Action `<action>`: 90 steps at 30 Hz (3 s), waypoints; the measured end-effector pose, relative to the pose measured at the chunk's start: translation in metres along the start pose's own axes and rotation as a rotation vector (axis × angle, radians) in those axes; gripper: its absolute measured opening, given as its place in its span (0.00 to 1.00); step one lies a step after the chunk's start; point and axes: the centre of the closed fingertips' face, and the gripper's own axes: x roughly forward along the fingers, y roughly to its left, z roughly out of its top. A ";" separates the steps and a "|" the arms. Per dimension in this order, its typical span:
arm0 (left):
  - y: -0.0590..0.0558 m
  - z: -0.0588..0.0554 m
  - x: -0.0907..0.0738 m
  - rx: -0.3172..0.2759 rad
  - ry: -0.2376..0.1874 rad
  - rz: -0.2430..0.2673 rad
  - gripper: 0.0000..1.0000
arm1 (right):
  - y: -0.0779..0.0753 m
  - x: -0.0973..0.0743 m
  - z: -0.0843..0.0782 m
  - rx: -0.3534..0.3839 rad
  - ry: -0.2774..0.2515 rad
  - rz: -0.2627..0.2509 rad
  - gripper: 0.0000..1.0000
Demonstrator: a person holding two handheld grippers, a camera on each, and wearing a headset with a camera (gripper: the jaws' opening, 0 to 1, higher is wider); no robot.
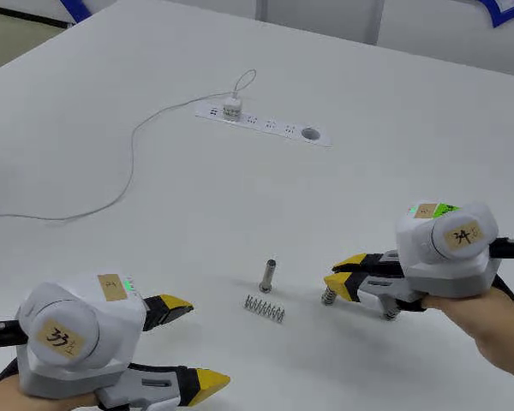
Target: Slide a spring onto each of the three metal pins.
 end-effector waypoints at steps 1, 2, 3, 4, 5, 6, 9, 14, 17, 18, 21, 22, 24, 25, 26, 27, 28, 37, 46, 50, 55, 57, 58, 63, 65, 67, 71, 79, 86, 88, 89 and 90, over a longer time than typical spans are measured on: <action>0.000 0.000 0.000 -0.001 0.000 0.001 0.58 | 0.000 0.000 0.000 0.000 0.001 0.000 0.10; 0.000 0.000 0.000 -0.001 -0.001 0.001 0.58 | 0.000 0.000 -0.001 -0.002 0.003 -0.001 0.10; 0.000 0.000 0.000 -0.002 -0.001 0.001 0.58 | 0.000 0.001 -0.001 -0.003 0.003 -0.002 0.10; 0.000 0.000 0.000 -0.002 -0.001 0.002 0.58 | 0.000 0.001 -0.002 -0.003 0.006 -0.003 0.10; 0.001 0.000 0.000 -0.001 0.000 0.003 0.58 | 0.000 0.001 -0.002 -0.002 0.007 -0.004 0.10; 0.001 0.000 0.000 0.000 0.002 0.002 0.58 | -0.001 0.001 -0.002 -0.001 0.007 -0.006 0.10; 0.000 -0.001 0.000 0.002 0.005 0.000 0.58 | -0.003 0.000 -0.002 0.002 0.004 -0.022 0.11; -0.001 -0.002 0.000 0.003 0.012 -0.004 0.58 | -0.004 0.001 -0.002 0.019 0.002 -0.025 0.11; 0.000 -0.002 0.000 0.002 0.011 -0.002 0.58 | -0.004 0.001 -0.003 0.019 0.007 -0.022 0.11; 0.000 -0.002 0.000 0.002 0.011 -0.001 0.58 | -0.004 0.001 -0.004 0.018 0.011 -0.023 0.11; 0.001 -0.002 0.000 0.000 0.012 -0.001 0.58 | -0.002 0.001 -0.007 0.020 0.024 -0.019 0.13; 0.001 -0.002 0.000 0.000 0.011 0.000 0.58 | -0.003 0.000 -0.007 0.020 0.021 -0.021 0.15; 0.000 -0.002 0.000 0.000 0.011 0.000 0.58 | -0.003 -0.004 -0.004 0.020 0.009 -0.023 0.16; 0.000 -0.002 0.000 0.002 0.010 -0.001 0.58 | -0.004 -0.007 0.000 0.026 -0.007 -0.027 0.16; 0.000 -0.002 0.000 0.003 0.010 -0.002 0.58 | -0.005 -0.009 0.003 0.031 -0.019 -0.029 0.16; -0.001 -0.002 0.000 0.004 0.013 -0.005 0.58 | -0.007 -0.013 0.007 0.041 -0.036 -0.035 0.16; -0.001 -0.002 0.001 0.006 0.013 -0.006 0.58 | -0.009 -0.016 0.010 0.048 -0.047 -0.040 0.16; -0.002 -0.006 0.003 0.027 0.033 -0.010 0.58 | -0.019 -0.038 0.026 0.035 -0.092 -0.080 0.16; -0.001 -0.006 0.003 0.042 0.036 -0.001 0.60 | -0.015 -0.046 0.037 -0.007 -0.097 -0.074 0.15; 0.001 -0.006 0.002 0.043 0.036 0.005 0.60 | 0.005 -0.037 0.040 -0.031 -0.097 -0.033 0.15; 0.002 -0.005 0.001 0.044 0.036 0.012 0.60 | 0.037 -0.021 0.041 -0.072 -0.084 0.046 0.15; 0.003 -0.005 0.001 0.043 0.033 0.018 0.60 | 0.049 -0.013 0.040 -0.073 -0.082 0.072 0.15; 0.003 -0.004 0.000 0.044 0.032 0.020 0.60 | 0.052 -0.011 0.040 -0.072 -0.080 0.080 0.15; 0.005 -0.004 -0.001 0.043 0.032 0.030 0.60 | 0.068 0.007 0.032 -0.093 -0.047 0.120 0.16; 0.007 -0.005 -0.001 0.040 0.032 0.032 0.60 | 0.072 0.013 0.027 -0.095 -0.031 0.131 0.16; 0.008 -0.005 -0.002 0.036 0.032 0.037 0.61 | 0.074 0.019 0.021 -0.095 -0.015 0.135 0.16; 0.010 -0.006 -0.002 0.031 0.034 0.045 0.61 | 0.076 0.029 0.010 -0.089 0.015 0.140 0.16; 0.010 -0.009 -0.002 0.037 0.045 0.048 0.62 | 0.076 0.045 -0.005 -0.101 0.077 0.139 0.16; 0.010 -0.010 -0.001 0.022 0.049 0.041 0.61 | 0.069 0.051 -0.012 -0.089 0.099 0.126 0.15; 0.009 -0.005 -0.002 0.011 0.025 0.042 0.61 | 0.070 0.051 -0.011 -0.064 0.091 0.129 0.15; 0.009 -0.005 -0.002 0.011 0.024 0.042 0.61 | 0.071 0.050 -0.010 -0.067 0.090 0.131 0.15; 0.009 -0.005 -0.001 0.012 0.026 0.043 0.61 | 0.071 0.050 -0.010 -0.069 0.089 0.134 0.15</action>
